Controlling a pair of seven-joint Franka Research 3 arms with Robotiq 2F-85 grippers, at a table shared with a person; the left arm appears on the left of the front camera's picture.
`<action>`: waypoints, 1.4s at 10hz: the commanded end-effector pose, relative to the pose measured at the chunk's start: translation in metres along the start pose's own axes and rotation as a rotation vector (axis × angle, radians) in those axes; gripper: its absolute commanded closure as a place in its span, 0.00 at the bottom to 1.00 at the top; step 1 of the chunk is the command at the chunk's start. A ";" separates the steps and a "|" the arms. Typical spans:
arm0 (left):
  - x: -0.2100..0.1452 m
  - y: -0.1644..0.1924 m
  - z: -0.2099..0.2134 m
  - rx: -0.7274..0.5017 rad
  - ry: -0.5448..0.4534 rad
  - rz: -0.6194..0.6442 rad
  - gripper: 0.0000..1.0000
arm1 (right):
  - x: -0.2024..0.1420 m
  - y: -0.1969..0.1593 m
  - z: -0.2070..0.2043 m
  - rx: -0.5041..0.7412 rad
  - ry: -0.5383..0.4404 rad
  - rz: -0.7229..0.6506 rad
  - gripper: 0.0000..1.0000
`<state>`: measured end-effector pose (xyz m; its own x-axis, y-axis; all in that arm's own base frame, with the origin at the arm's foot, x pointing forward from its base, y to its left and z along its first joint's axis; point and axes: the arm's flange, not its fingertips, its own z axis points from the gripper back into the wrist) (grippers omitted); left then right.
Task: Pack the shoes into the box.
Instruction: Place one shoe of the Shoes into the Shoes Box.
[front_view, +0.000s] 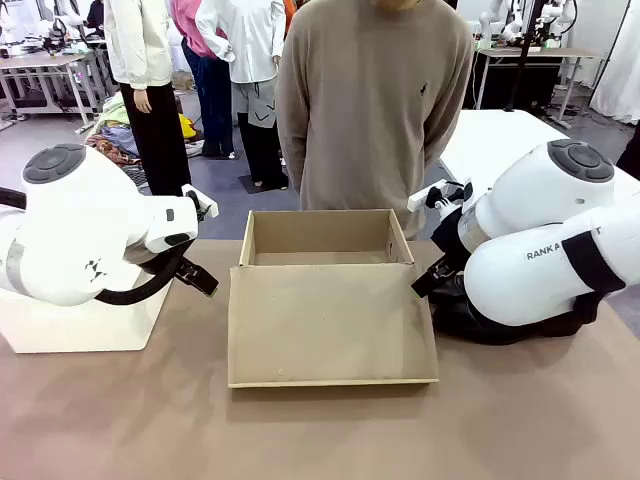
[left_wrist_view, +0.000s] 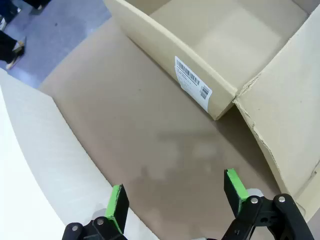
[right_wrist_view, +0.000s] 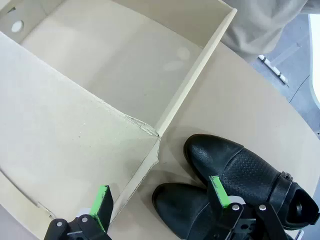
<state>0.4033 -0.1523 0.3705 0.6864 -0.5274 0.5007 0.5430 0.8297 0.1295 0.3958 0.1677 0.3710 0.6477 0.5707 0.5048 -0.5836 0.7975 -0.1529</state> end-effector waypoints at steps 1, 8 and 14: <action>0.000 0.000 0.000 0.000 0.000 0.000 0.00 | 0.000 0.000 0.000 0.000 0.000 0.000 0.00; 0.000 0.000 0.000 0.000 0.000 0.000 0.00 | 0.000 0.000 0.000 0.000 0.000 0.000 0.00; 0.011 -0.004 0.021 0.007 0.019 -0.022 0.00 | 0.006 -0.005 0.018 0.027 -0.013 -0.019 0.00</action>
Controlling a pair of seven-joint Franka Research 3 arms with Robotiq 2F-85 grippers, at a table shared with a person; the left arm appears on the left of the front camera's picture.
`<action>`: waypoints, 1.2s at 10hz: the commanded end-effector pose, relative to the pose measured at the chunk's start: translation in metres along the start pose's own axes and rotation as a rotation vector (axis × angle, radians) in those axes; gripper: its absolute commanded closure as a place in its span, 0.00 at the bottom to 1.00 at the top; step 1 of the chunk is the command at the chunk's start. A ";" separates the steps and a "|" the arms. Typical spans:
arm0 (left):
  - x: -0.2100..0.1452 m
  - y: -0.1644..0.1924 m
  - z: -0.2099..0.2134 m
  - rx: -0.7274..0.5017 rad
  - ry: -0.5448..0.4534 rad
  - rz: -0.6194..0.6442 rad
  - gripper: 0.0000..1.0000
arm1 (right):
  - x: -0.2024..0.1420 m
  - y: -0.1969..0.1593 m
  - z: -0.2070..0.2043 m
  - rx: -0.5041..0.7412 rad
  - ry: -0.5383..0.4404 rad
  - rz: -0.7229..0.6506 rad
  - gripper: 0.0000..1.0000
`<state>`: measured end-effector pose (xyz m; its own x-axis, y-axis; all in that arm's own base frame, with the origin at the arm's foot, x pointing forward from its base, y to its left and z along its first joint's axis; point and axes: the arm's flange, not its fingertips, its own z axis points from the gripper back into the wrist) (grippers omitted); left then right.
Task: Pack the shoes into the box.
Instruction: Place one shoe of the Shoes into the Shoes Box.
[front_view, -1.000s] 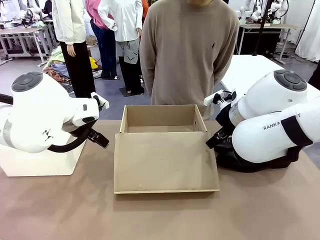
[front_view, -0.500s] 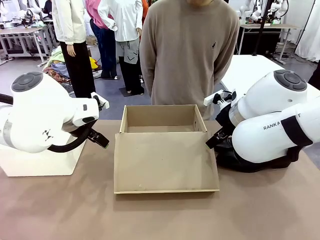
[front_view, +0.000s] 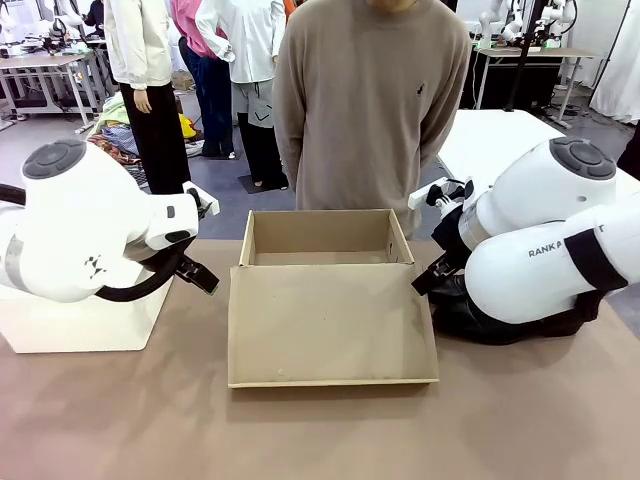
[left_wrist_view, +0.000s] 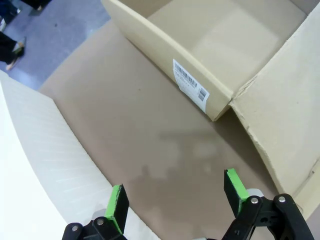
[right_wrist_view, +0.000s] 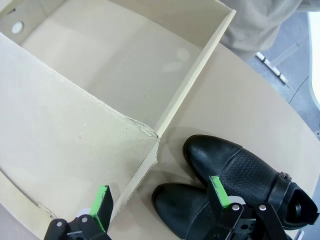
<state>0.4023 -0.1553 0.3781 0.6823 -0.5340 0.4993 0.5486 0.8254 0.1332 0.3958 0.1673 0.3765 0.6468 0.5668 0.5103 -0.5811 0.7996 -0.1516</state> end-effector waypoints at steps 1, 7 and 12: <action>0.012 -0.003 0.026 0.015 0.030 -0.026 0.00 | 0.006 -0.008 0.024 0.036 -0.012 -0.026 0.00; 0.051 -0.005 0.105 0.002 -0.008 -0.130 0.00 | 0.024 -0.030 0.093 0.054 -0.046 -0.016 0.00; 0.071 0.003 0.133 -0.006 -0.137 -0.226 0.00 | 0.030 -0.047 0.123 0.121 -0.124 0.057 0.00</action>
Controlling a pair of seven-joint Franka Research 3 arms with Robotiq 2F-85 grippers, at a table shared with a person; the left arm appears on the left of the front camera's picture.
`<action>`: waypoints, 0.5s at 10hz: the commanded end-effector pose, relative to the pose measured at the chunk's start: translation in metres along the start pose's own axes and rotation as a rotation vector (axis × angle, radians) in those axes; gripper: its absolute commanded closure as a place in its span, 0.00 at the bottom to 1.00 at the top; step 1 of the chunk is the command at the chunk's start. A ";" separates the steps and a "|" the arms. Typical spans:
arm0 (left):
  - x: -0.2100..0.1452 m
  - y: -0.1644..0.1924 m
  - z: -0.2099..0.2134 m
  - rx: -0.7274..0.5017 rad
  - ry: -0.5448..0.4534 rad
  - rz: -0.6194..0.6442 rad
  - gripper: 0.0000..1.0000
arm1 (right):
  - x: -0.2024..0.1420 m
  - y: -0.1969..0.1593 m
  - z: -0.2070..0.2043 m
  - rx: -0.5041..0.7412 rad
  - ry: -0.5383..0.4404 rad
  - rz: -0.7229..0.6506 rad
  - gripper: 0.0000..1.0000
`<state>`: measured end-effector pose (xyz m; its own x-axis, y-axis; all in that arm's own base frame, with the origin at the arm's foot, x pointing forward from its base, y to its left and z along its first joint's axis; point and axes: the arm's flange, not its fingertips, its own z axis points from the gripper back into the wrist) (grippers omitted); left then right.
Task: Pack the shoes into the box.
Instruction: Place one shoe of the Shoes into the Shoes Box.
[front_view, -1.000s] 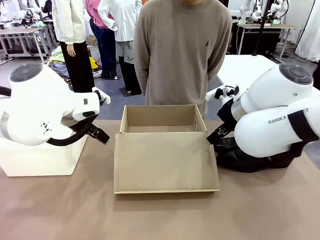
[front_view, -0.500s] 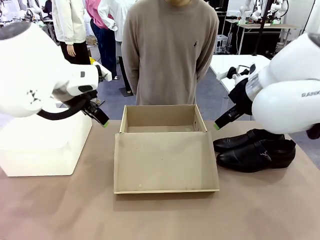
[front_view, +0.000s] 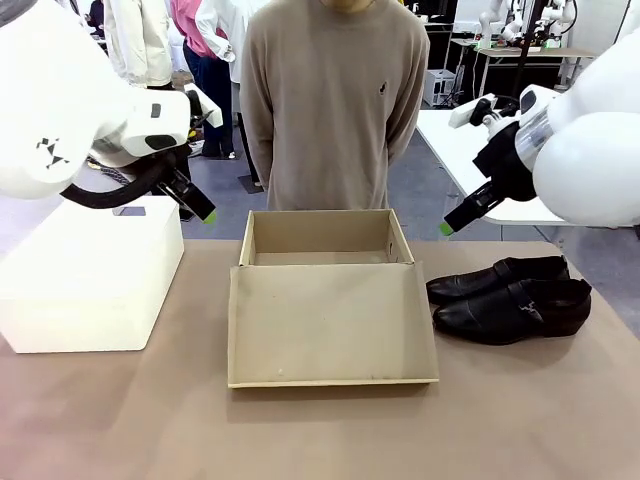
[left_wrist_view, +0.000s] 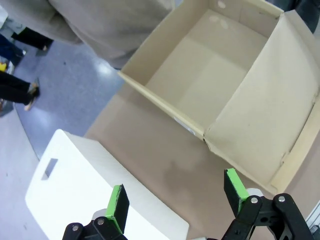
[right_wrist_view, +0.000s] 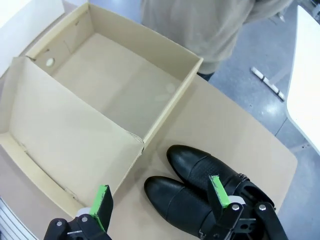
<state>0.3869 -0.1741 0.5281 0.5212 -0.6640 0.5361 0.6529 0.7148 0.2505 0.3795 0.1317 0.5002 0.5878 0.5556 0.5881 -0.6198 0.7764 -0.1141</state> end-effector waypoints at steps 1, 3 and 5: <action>-0.006 0.011 0.007 -0.031 -0.101 -0.040 0.00 | -0.001 -0.010 0.010 0.080 -0.048 0.059 0.00; -0.005 0.018 0.021 -0.052 -0.198 -0.054 0.00 | 0.002 -0.011 0.021 0.131 -0.102 0.107 0.00; 0.001 0.026 0.042 -0.102 -0.240 -0.089 0.00 | 0.002 -0.010 0.029 0.172 -0.132 0.145 0.00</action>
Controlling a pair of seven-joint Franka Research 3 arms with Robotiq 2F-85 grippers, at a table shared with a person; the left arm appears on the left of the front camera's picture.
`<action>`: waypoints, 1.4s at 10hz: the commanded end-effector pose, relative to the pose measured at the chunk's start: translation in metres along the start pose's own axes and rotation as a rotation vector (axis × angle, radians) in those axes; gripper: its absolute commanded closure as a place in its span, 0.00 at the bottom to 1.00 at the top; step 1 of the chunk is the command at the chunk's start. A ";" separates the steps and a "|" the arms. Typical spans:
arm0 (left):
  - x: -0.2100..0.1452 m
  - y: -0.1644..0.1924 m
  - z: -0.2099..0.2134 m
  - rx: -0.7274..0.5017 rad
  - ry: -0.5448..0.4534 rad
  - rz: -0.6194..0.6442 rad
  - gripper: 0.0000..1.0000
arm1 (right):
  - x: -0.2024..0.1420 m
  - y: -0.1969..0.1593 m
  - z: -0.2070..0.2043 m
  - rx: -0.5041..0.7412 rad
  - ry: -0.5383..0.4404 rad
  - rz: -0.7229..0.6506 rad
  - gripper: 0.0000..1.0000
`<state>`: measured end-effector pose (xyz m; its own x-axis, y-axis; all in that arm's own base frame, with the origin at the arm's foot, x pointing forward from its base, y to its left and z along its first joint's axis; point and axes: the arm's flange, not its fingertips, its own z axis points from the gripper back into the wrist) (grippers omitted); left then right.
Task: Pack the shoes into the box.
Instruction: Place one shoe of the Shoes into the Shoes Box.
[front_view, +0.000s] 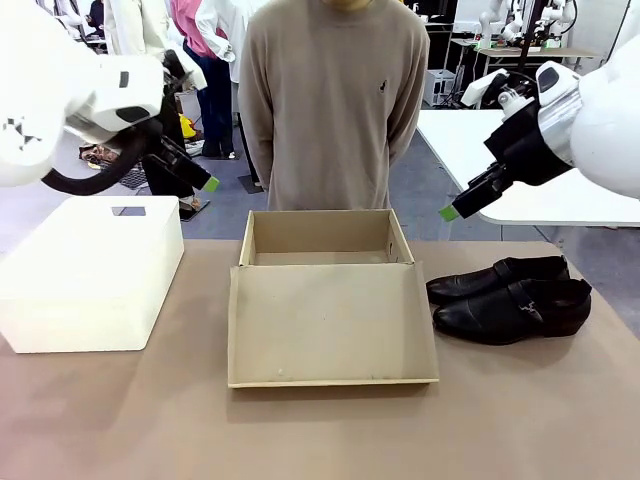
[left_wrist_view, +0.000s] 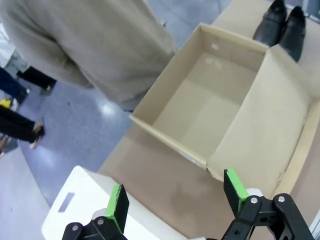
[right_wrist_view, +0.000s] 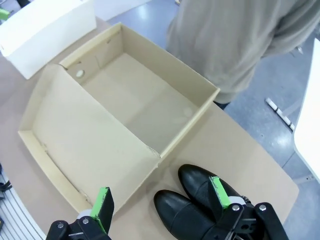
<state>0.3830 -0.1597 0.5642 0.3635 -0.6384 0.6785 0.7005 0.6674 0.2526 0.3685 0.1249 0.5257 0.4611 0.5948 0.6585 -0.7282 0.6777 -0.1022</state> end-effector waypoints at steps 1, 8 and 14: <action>0.001 0.013 0.017 -0.107 -0.055 -0.040 0.00 | -0.003 -0.008 0.006 0.074 -0.043 0.043 0.00; 0.018 0.034 0.015 -0.191 -0.044 0.016 0.00 | -0.001 -0.007 0.018 0.097 -0.104 0.092 0.00; 0.016 0.029 0.014 -0.178 -0.026 0.035 0.00 | 0.000 -0.007 0.020 0.061 -0.067 0.092 0.00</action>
<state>0.3995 -0.1465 0.5936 0.3805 -0.6088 0.6962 0.7825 0.6131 0.1084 0.3598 0.1148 0.5417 0.3697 0.6108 0.7002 -0.7882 0.6052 -0.1118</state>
